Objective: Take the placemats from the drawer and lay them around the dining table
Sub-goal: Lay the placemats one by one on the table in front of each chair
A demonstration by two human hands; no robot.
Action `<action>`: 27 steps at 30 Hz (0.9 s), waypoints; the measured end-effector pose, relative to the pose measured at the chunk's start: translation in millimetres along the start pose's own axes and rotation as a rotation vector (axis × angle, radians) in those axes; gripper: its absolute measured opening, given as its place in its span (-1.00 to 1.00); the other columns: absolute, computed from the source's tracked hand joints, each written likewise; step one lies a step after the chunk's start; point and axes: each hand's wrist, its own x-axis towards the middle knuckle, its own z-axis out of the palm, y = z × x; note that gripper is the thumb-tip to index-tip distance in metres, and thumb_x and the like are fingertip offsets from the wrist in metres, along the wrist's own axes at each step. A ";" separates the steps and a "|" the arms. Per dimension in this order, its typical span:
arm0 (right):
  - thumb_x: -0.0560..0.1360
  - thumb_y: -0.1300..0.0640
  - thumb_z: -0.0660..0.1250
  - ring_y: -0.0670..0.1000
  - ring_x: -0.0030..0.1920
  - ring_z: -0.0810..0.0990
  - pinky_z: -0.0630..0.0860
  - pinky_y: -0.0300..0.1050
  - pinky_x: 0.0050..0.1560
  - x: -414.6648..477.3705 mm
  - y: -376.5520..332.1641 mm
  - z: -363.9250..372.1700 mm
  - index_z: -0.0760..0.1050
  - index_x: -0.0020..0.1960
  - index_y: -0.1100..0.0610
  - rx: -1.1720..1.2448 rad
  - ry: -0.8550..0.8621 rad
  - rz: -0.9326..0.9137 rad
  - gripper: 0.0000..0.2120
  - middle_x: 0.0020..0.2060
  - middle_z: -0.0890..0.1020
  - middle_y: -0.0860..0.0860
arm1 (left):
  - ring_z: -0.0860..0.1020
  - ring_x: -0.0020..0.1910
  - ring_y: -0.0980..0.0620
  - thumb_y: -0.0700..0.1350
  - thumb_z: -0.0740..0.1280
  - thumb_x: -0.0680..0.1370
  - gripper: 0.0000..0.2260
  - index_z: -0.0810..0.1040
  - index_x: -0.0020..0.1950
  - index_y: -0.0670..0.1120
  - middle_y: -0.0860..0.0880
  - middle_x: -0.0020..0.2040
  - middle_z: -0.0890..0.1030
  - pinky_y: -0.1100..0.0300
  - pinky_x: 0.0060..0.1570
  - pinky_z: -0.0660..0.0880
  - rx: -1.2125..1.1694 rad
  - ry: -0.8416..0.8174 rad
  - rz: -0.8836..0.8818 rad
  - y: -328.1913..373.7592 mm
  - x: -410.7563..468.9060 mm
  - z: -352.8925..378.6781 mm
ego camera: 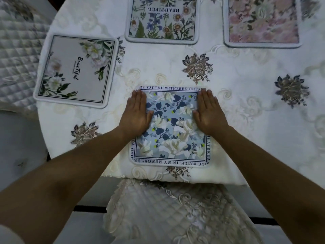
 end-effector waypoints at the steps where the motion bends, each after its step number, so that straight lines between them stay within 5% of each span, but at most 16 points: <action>1: 0.63 -0.10 -0.08 0.13 0.57 -0.15 -0.10 0.08 0.54 -14.8 -4.5 5.3 -0.12 0.58 0.20 0.003 -0.004 0.010 -0.36 0.58 -0.05 0.19 | -0.02 0.55 -0.32 0.13 -0.05 0.68 -0.35 -0.01 0.53 -0.37 -0.40 0.54 0.05 -0.18 0.52 0.05 0.000 0.008 -0.002 2.3 -13.3 2.7; 6: 0.61 -0.08 -0.06 0.10 0.58 -0.19 -0.09 0.09 0.55 -120.6 -34.2 45.7 -0.11 0.58 0.22 0.059 -0.010 0.051 -0.36 0.58 -0.08 0.16 | -0.08 0.56 -0.29 0.15 0.00 0.66 -0.32 -0.04 0.54 -0.35 -0.36 0.55 -0.02 -0.15 0.54 0.01 -0.056 0.008 -0.008 16.9 -98.8 25.6; 12: 0.61 -0.07 -0.01 0.15 0.57 -0.09 -0.03 0.12 0.53 -164.1 -58.4 41.4 -0.06 0.57 0.24 0.013 -0.126 0.118 -0.35 0.57 -0.03 0.18 | -0.01 0.55 -0.32 0.21 -0.15 0.62 -0.28 -0.07 0.55 -0.34 -0.37 0.55 0.00 -0.13 0.53 0.03 -0.010 -0.186 -0.067 32.1 -138.7 11.2; 15: 0.62 -0.07 0.02 0.13 0.58 -0.09 -0.06 0.15 0.53 -156.0 -62.6 17.4 -0.11 0.58 0.22 -0.031 -0.253 0.138 -0.34 0.58 -0.07 0.15 | -0.02 0.55 -0.30 0.20 0.01 0.63 -0.27 -0.08 0.55 -0.32 -0.35 0.56 -0.02 -0.15 0.52 0.00 0.023 -0.247 -0.074 36.8 -133.6 -10.8; 17: 0.61 -0.07 0.05 0.14 0.54 0.09 0.07 0.16 0.49 -150.0 -67.2 -5.5 0.11 0.53 0.23 -0.045 -0.326 0.167 -0.41 0.54 0.16 0.16 | 0.07 0.54 -0.28 0.16 0.13 0.61 -0.30 0.04 0.54 -0.30 -0.32 0.55 0.11 -0.14 0.49 0.03 0.043 -0.255 -0.047 39.6 -129.3 -30.8; 20: 0.56 -0.06 0.16 0.20 0.13 0.52 0.42 0.02 0.08 -154.9 -84.2 -37.1 0.45 0.14 0.18 -0.082 -0.130 0.156 -0.67 0.10 0.55 0.16 | 0.42 0.28 -0.19 0.05 0.22 0.56 -0.57 0.40 0.33 -0.17 -0.20 0.29 0.49 -0.01 0.28 0.30 -0.001 -0.108 0.033 39.8 -130.2 -67.6; 23: 0.52 -0.04 0.21 0.18 -0.04 0.53 0.41 0.00 -0.11 -165.8 -104.9 -56.9 0.44 0.01 0.15 -0.127 -0.009 0.126 -0.75 -0.06 0.54 0.13 | 0.50 0.08 -0.17 0.00 0.23 0.56 -0.72 0.49 0.16 -0.14 -0.15 0.08 0.57 0.01 0.07 0.36 0.016 0.008 0.074 43.4 -132.3 -100.2; 27: 0.52 -0.02 0.20 0.18 -0.08 0.53 0.31 -0.03 -0.20 -175.5 -129.3 -77.8 0.43 -0.03 0.14 -0.173 0.071 0.070 -0.78 -0.10 0.53 0.12 | 0.48 0.08 -0.18 0.02 0.23 0.57 -0.73 0.48 0.15 -0.13 -0.14 0.06 0.57 -0.01 0.06 0.35 0.044 0.089 0.096 44.0 -141.3 -125.4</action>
